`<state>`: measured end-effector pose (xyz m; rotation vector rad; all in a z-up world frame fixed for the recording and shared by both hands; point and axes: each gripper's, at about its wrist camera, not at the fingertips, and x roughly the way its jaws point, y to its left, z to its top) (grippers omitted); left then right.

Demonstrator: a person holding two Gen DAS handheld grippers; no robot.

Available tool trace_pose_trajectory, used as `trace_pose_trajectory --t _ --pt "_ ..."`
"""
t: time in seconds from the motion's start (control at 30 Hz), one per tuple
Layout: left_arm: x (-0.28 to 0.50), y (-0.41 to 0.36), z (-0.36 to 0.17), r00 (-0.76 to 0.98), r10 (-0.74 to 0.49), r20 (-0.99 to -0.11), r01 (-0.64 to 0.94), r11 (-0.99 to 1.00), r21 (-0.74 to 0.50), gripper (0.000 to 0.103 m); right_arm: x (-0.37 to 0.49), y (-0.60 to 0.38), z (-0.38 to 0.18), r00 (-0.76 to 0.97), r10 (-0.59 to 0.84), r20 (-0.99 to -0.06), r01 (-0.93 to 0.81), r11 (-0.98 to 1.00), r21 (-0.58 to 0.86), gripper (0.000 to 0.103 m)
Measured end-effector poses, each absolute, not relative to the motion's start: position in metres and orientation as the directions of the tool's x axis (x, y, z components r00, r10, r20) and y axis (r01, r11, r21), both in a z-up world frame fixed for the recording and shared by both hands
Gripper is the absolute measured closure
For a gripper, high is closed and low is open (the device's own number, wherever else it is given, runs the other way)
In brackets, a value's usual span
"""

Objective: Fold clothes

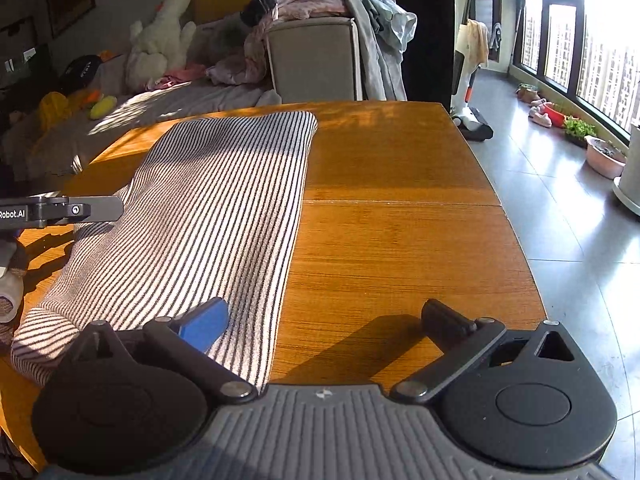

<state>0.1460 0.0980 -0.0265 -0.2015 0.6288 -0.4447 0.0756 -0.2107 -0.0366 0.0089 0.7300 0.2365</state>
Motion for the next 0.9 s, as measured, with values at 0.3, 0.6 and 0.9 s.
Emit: trace_pose_trajectory --t 0.3,0.6,0.9 --pt "0.142 0.119 -0.034 0.731 -0.456 -0.509 0.286 0.881 -0.378 0.017 0.063 -0.152 -0.003 0.769 0.279 -0.575 -0.367 0.93 -0.039 0.057" --pt "0.143 0.122 -0.036 0.73 -0.464 -0.503 0.276 0.872 -0.404 0.006 0.068 -0.15 -0.039 0.762 0.245 -0.6 -0.283 0.959 0.033 0.025" --pt "0.146 0.124 -0.036 0.722 -0.482 -0.497 0.284 0.86 -0.424 0.0 0.066 -0.147 -0.037 0.778 0.208 -0.593 -0.285 0.958 -0.038 0.018"
